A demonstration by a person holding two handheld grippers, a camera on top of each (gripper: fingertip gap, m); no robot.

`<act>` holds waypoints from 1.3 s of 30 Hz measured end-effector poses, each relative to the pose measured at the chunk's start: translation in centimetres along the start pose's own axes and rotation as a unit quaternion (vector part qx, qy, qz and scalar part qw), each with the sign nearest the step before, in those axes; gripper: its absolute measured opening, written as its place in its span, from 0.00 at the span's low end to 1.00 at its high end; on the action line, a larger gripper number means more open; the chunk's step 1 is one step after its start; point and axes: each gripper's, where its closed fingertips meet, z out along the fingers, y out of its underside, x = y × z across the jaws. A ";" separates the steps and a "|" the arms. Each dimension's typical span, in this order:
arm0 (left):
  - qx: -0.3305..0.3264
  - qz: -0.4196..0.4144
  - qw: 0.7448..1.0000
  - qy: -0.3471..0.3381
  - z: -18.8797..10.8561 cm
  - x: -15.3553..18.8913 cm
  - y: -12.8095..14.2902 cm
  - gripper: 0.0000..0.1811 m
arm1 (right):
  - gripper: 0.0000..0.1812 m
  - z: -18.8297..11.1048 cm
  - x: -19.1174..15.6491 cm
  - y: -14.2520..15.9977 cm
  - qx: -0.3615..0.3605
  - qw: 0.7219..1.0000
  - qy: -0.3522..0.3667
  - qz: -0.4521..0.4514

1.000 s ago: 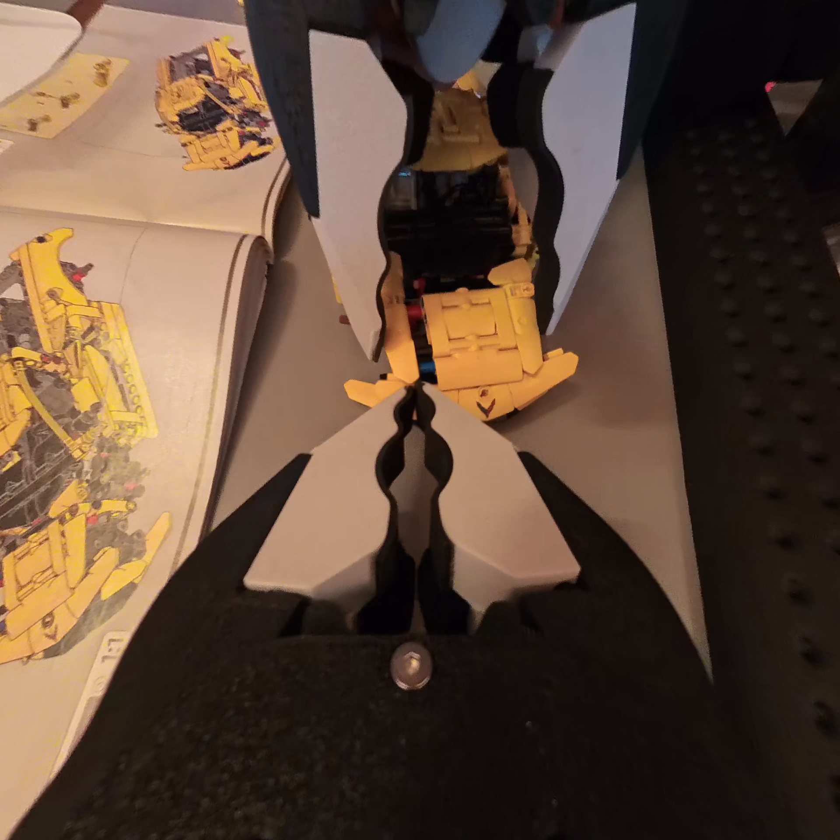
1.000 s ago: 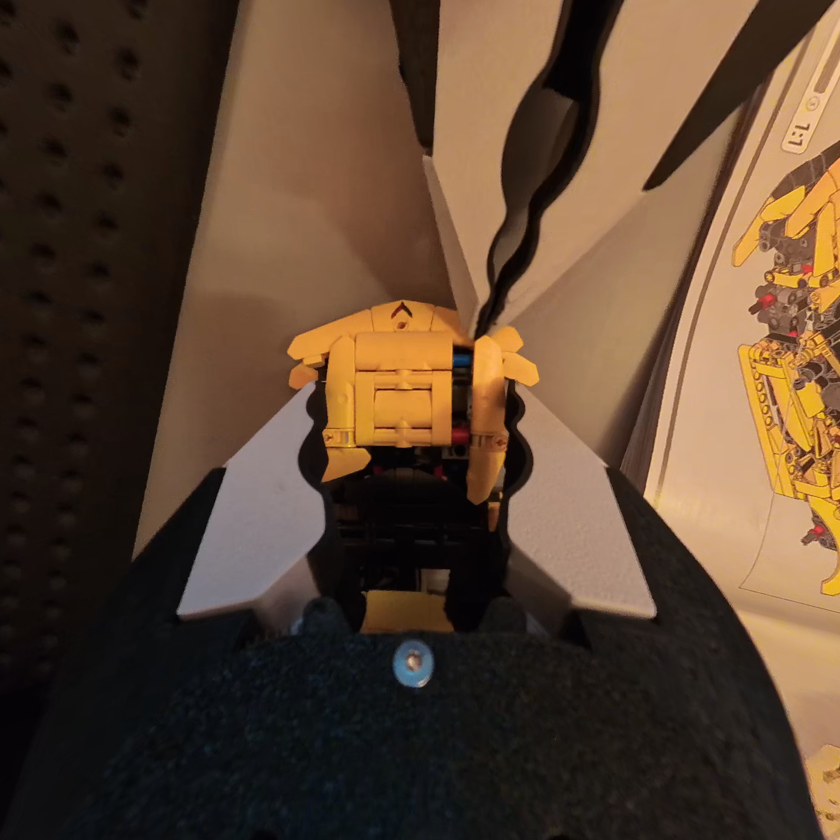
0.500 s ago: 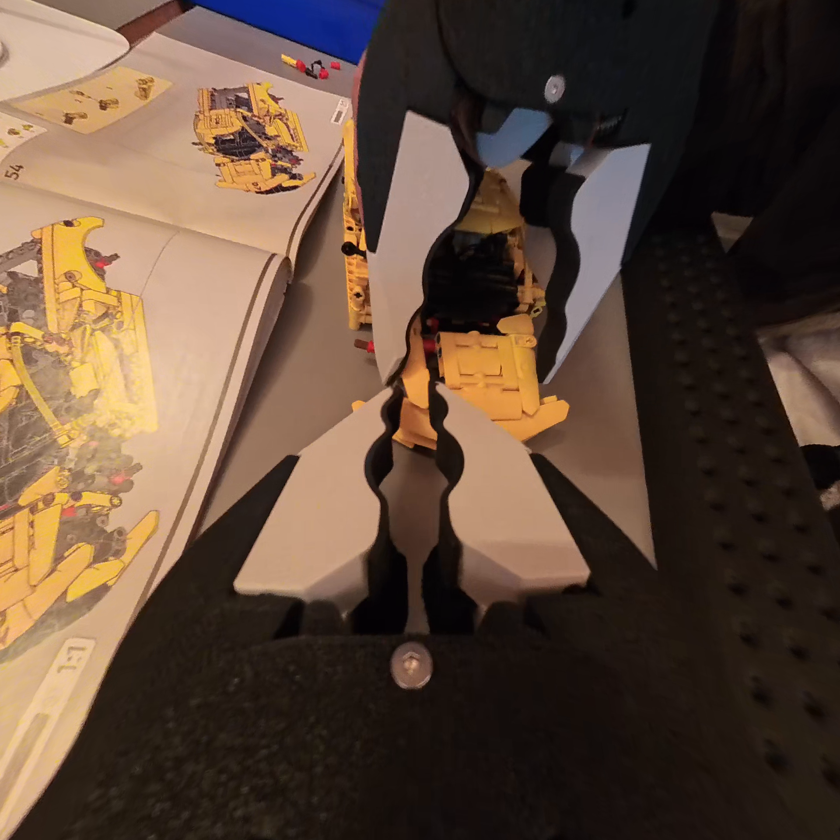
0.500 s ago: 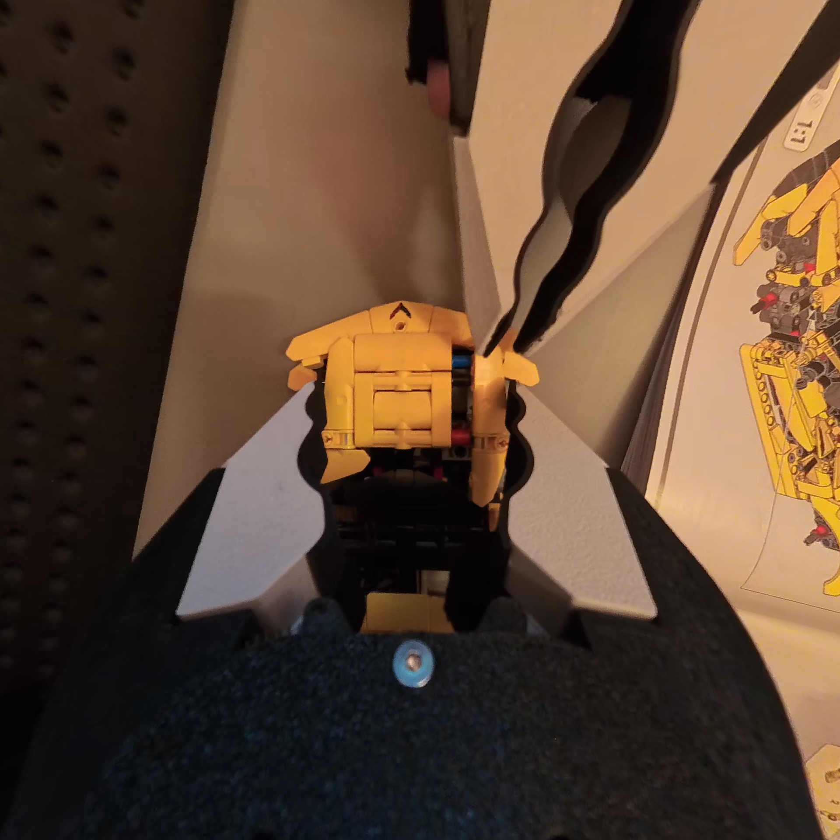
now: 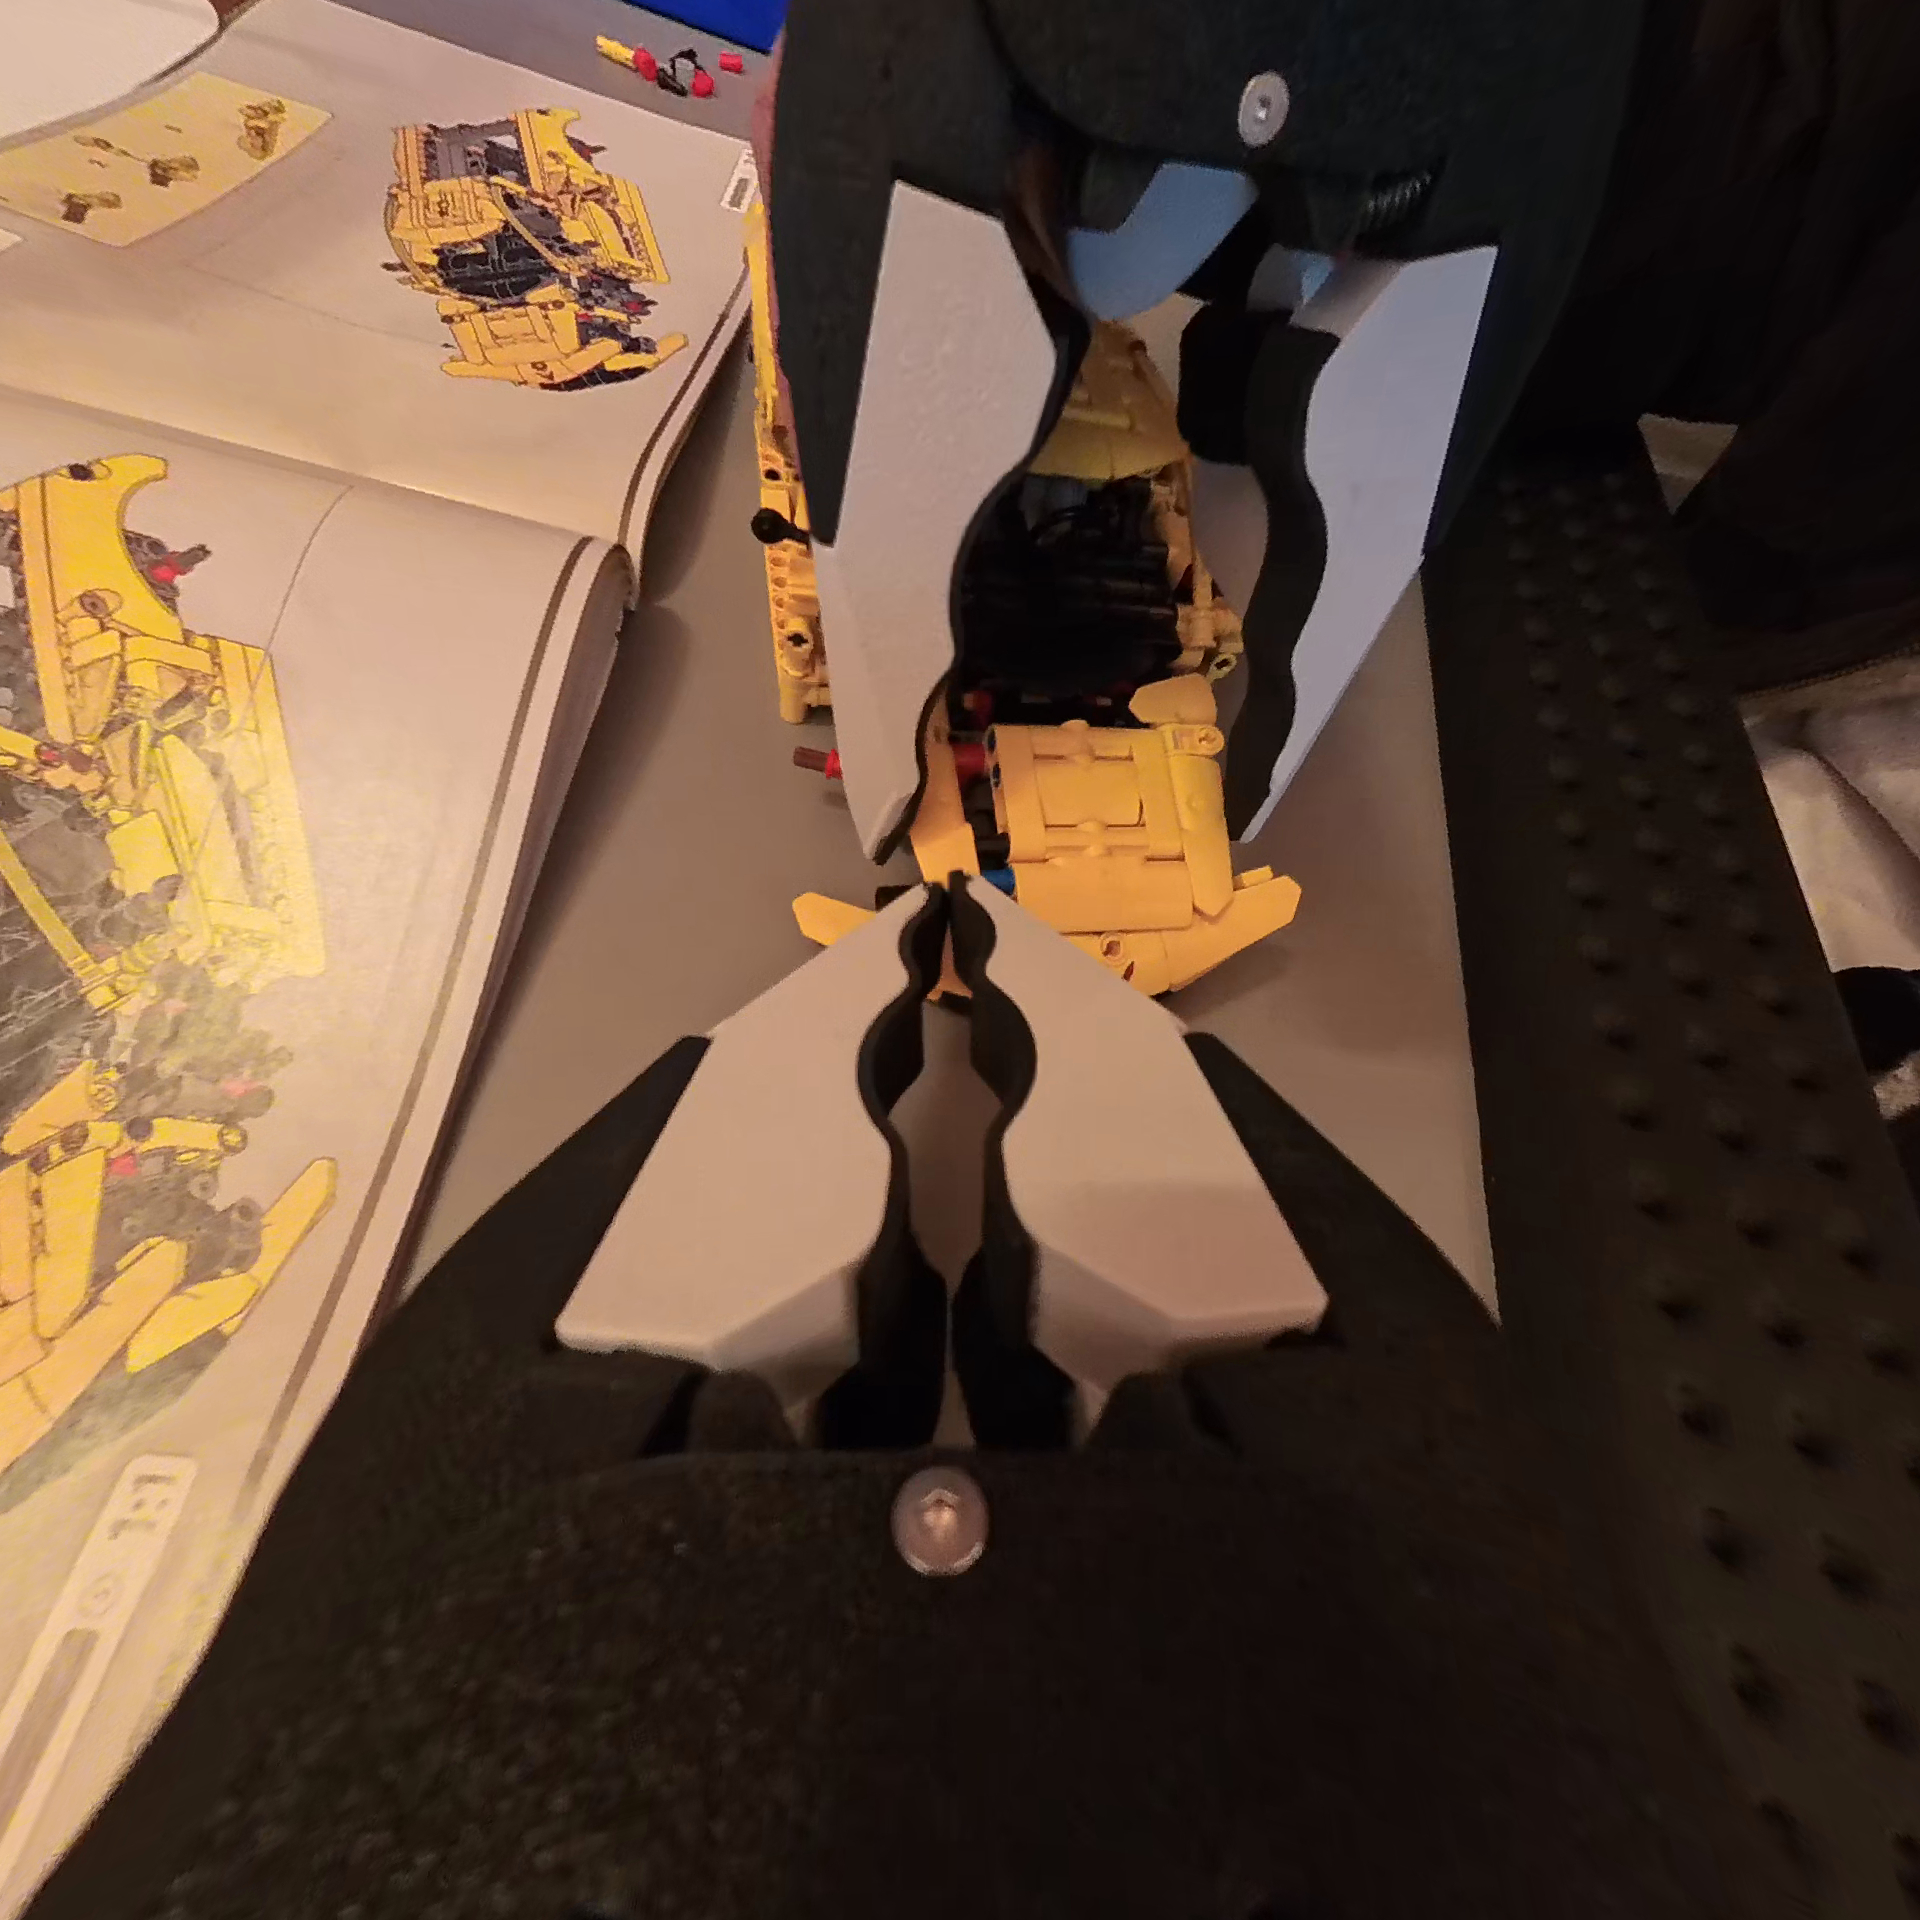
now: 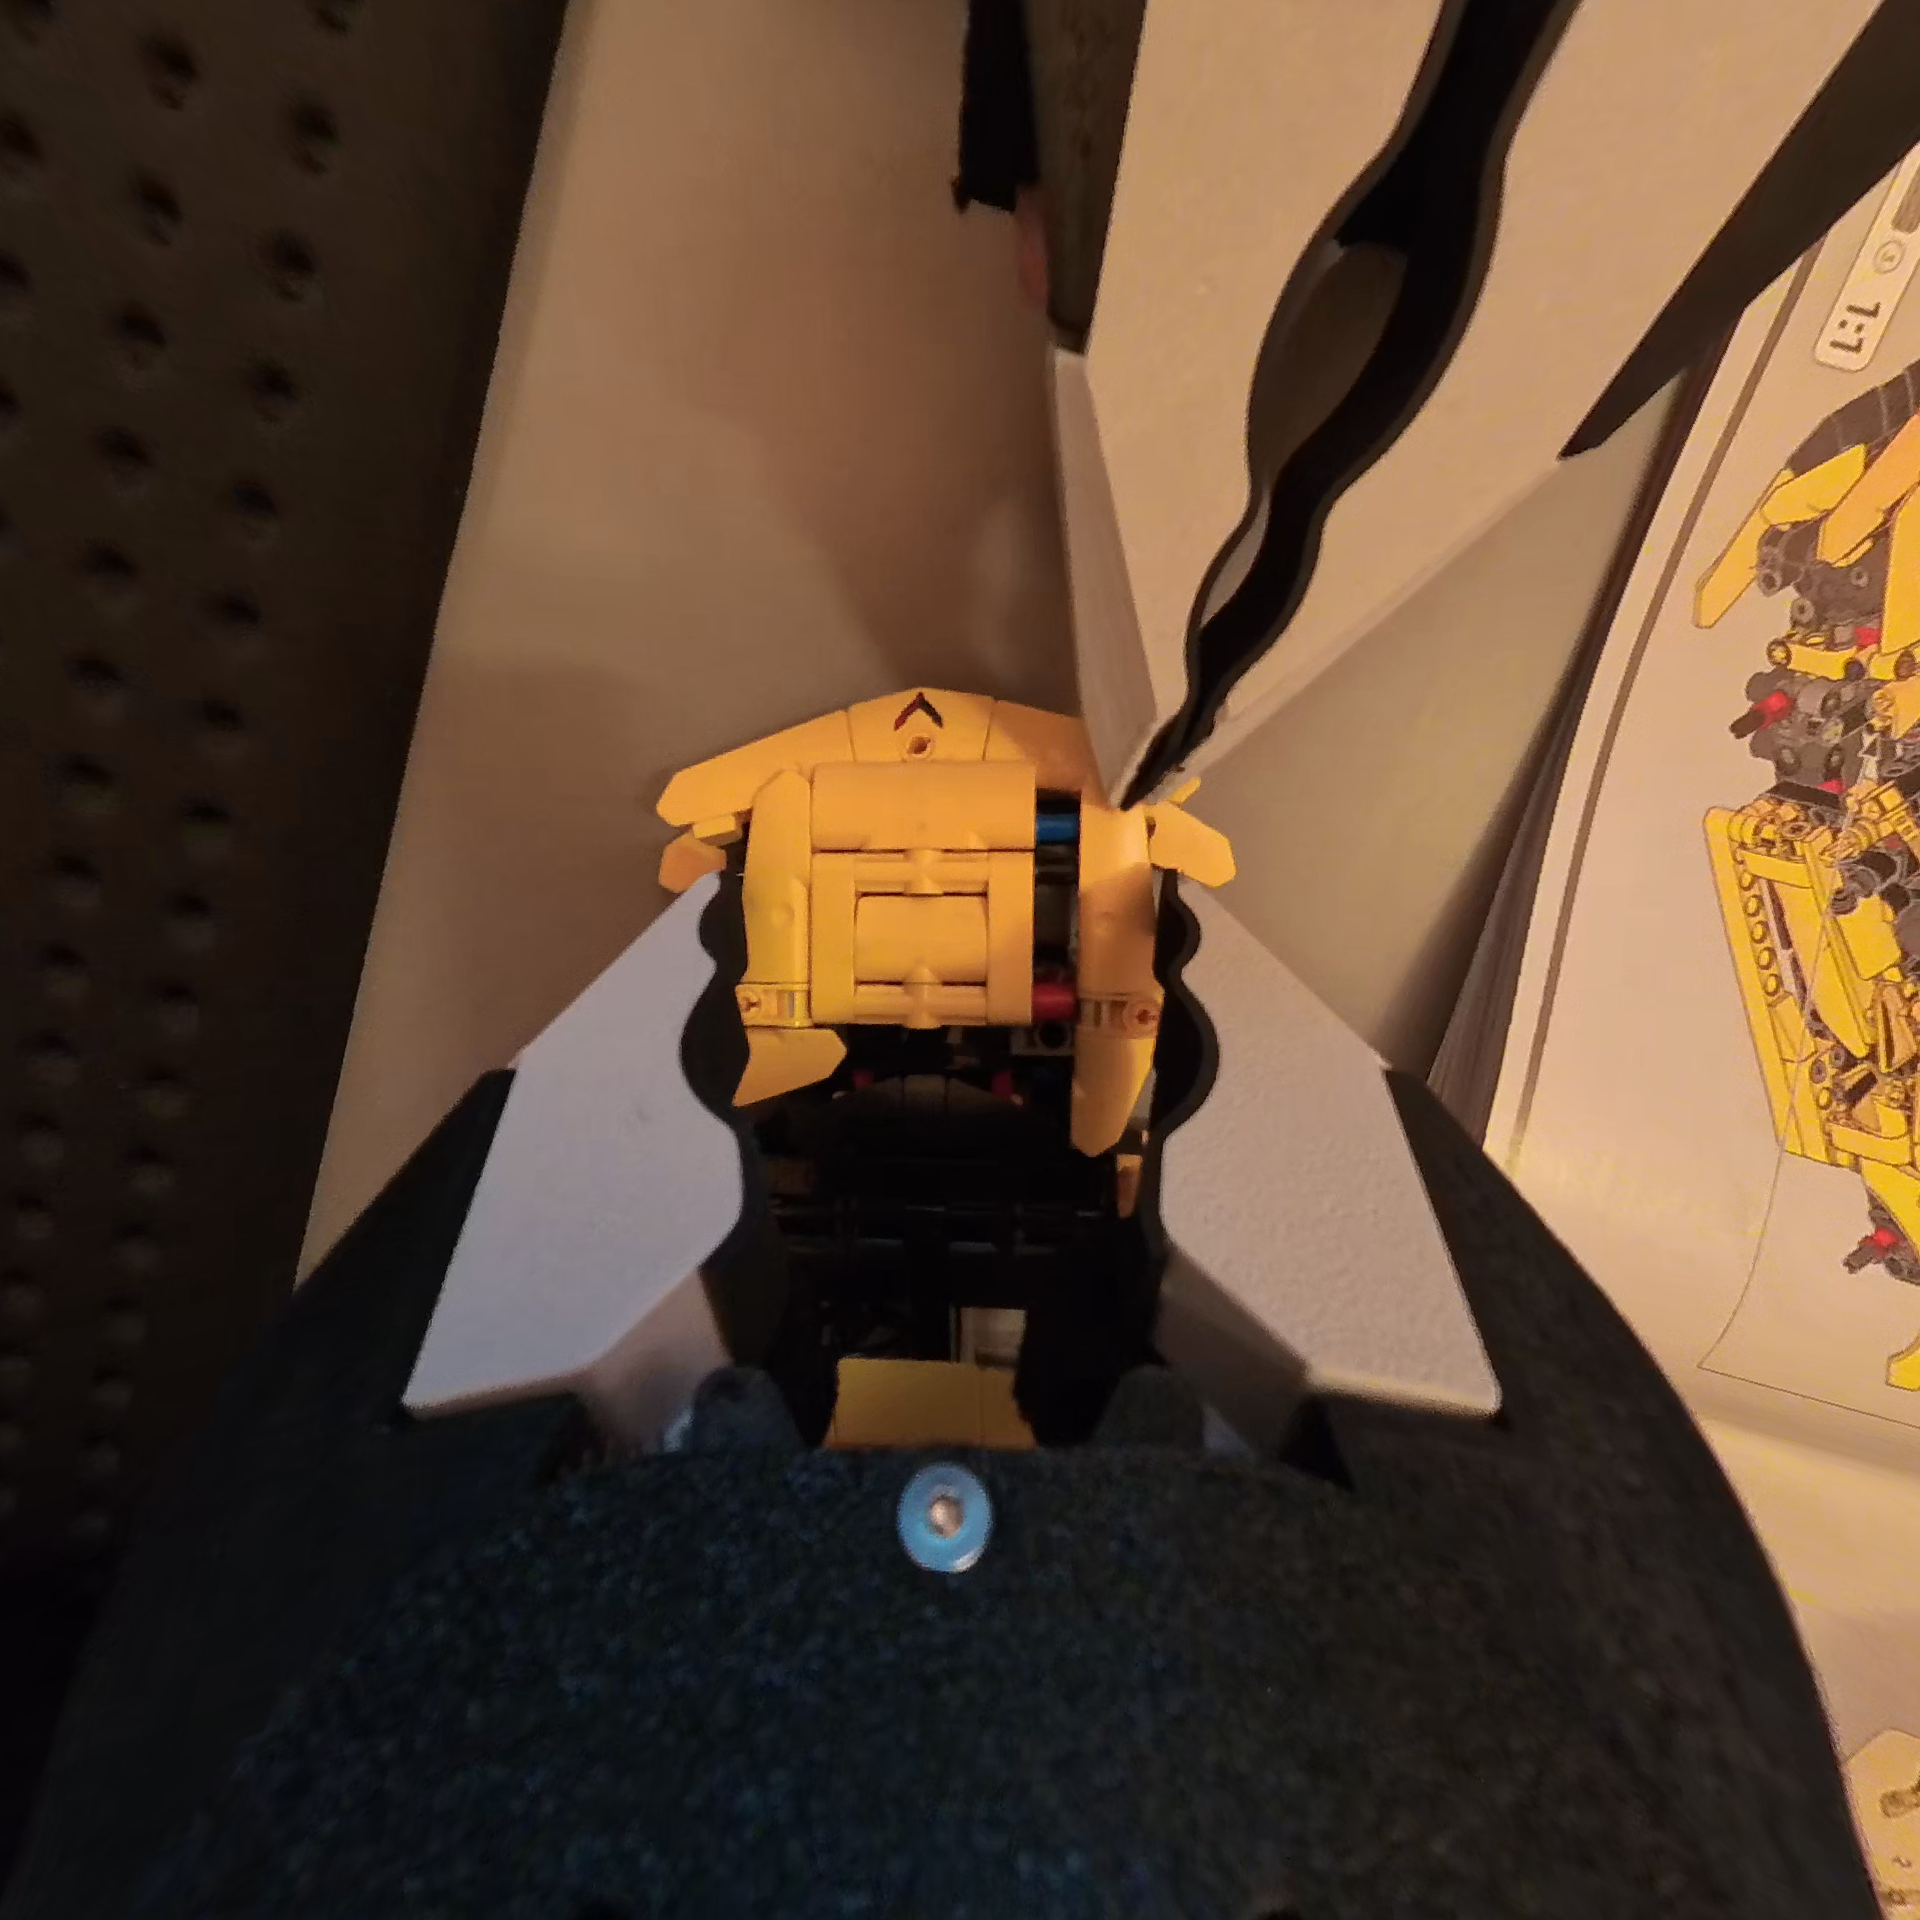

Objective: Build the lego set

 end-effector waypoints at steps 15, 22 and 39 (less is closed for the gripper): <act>-0.006 0.042 0.999 -0.002 0.6 0.7 0.2 0.11 | 0.44 0.1 -0.4 -0.4 0.025 0.999 -0.009 -0.026; 0.005 0.025 1.000 0.004 0.5 0.5 0.0 0.06 | 0.45 0.4 -0.5 -0.4 0.026 0.999 -0.015 -0.020; -0.006 0.072 0.997 -0.004 0.4 1.0 0.1 0.06 | 0.16 -2.2 1.5 1.6 0.077 0.992 -0.071 0.076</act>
